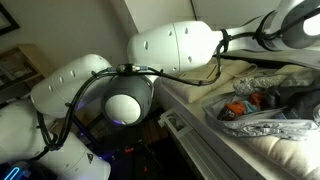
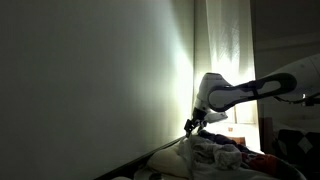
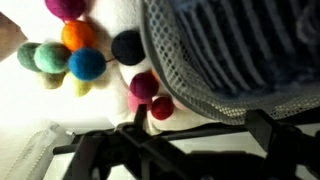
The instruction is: Close the bag
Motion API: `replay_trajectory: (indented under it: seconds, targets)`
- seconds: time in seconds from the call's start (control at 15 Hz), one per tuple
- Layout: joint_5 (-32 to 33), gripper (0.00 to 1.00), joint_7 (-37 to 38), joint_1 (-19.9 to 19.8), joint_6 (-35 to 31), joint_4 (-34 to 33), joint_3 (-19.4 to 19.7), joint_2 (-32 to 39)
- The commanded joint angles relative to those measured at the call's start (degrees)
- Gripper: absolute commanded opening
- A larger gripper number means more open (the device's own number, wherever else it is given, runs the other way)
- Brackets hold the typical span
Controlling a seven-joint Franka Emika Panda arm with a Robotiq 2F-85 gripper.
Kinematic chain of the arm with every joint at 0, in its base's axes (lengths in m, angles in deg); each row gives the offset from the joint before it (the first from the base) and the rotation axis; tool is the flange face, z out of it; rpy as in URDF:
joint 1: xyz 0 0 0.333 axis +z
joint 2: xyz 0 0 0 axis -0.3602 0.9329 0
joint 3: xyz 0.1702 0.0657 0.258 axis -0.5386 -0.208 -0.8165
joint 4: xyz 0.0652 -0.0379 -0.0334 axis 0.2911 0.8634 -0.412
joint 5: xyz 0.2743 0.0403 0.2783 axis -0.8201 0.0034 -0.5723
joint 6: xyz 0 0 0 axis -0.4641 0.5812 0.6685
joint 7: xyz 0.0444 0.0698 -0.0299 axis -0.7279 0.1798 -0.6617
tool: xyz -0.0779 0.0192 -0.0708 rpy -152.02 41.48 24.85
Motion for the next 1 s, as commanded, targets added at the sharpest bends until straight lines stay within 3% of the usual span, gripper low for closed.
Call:
replay_trajectory:
  seconds: [0.0, 0.27, 0.33, 0.47, 0.93]
  targets:
    - [-1.52, 1.0, -0.28, 0.97, -0.92, 0.17, 1.46, -0.1]
    - [-1.47, 1.0, -0.53, 1.69, -0.8, 0.17, 1.46, -0.17]
    - [-1.74, 0.75, -0.51, 1.74, -1.21, 0.06, 1.17, -0.08]
    - [-1.62, 0.68, -0.9, 2.06, -0.94, 0.14, 1.26, -0.14]
    - [-0.9, 0.13, 0.29, 3.19, -1.36, 0.0, 2.18, -0.49]
